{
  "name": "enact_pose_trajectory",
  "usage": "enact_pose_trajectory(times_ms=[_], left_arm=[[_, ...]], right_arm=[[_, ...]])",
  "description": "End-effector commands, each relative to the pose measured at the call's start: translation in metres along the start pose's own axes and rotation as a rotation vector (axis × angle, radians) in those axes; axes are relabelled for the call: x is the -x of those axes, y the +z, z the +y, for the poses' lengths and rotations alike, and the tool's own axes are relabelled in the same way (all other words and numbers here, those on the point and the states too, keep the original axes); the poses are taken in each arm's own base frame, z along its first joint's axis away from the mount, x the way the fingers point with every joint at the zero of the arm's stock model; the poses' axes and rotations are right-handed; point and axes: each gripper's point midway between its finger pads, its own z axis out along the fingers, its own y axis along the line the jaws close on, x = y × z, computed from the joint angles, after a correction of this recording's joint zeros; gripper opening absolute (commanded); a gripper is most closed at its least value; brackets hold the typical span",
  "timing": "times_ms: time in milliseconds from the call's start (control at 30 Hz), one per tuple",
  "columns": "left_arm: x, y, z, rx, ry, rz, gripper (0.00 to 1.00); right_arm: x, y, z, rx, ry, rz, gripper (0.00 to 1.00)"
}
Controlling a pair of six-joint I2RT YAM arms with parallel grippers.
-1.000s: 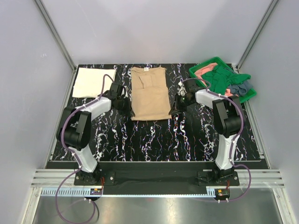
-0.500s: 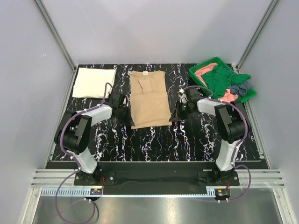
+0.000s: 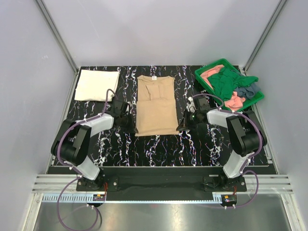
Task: Fold and stack the t-shirts
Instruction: Fold the tshirt
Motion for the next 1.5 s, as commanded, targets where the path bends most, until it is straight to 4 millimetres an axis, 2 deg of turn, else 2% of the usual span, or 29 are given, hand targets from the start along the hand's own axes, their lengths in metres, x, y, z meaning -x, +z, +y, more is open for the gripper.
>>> enact_pose_trajectory(times_ms=[0, 200, 300, 367, 433, 467, 567, 700, 733, 800, 900, 1033, 1300, 1333, 1467], left_arm=[[-0.008, -0.010, 0.006, 0.030, 0.016, -0.022, 0.00], [-0.034, -0.014, -0.011, -0.020, 0.096, 0.031, 0.00], [-0.043, -0.017, -0.008, -0.005, 0.096, 0.025, 0.09], [-0.047, -0.021, -0.007, -0.007, 0.093, 0.020, 0.10], [-0.048, -0.025, -0.008, -0.014, 0.096, 0.014, 0.23], [-0.049, -0.026, -0.007, -0.009, 0.097, 0.016, 0.28], [-0.052, -0.032, -0.009, -0.025, 0.105, 0.017, 0.32], [-0.056, -0.042, -0.014, -0.056, 0.096, -0.018, 0.46], [-0.059, -0.042, -0.014, -0.065, 0.093, -0.021, 0.50], [-0.061, -0.047, -0.022, -0.115, 0.075, -0.034, 0.54], [-0.065, -0.044, -0.025, -0.155, 0.034, -0.052, 0.57], [-0.073, -0.033, -0.023, -0.190, -0.019, -0.042, 0.57], [-0.075, -0.023, -0.010, -0.127, -0.047, -0.049, 0.54], [-0.076, -0.023, -0.009, -0.124, -0.047, -0.046, 0.53], [-0.077, -0.020, -0.001, -0.088, -0.036, -0.047, 0.48]], right_arm=[[0.001, -0.011, 0.006, -0.002, -0.038, -0.046, 0.00], [-0.026, -0.016, -0.001, -0.022, -0.013, -0.015, 0.00], [-0.040, -0.020, -0.010, -0.050, 0.019, -0.003, 0.00], [-0.045, -0.024, -0.011, -0.062, 0.031, 0.000, 0.06], [-0.052, -0.028, -0.014, -0.084, 0.048, 0.017, 0.12], [-0.053, -0.029, -0.015, -0.096, 0.064, 0.015, 0.20], [-0.057, -0.041, -0.019, -0.155, 0.126, -0.002, 0.38], [-0.061, -0.058, -0.009, -0.155, 0.249, -0.061, 0.45], [-0.068, -0.058, -0.013, -0.168, 0.292, -0.067, 0.46], [-0.068, -0.061, -0.006, -0.143, 0.363, -0.105, 0.48], [-0.074, -0.059, -0.010, -0.128, 0.424, -0.147, 0.50], [-0.069, -0.055, -0.005, -0.071, 0.453, -0.184, 0.52], [-0.073, -0.035, -0.013, -0.056, 0.481, -0.175, 0.52], [-0.067, -0.034, -0.007, -0.020, 0.466, -0.195, 0.52], [-0.067, -0.028, -0.006, -0.004, 0.477, -0.206, 0.52]])
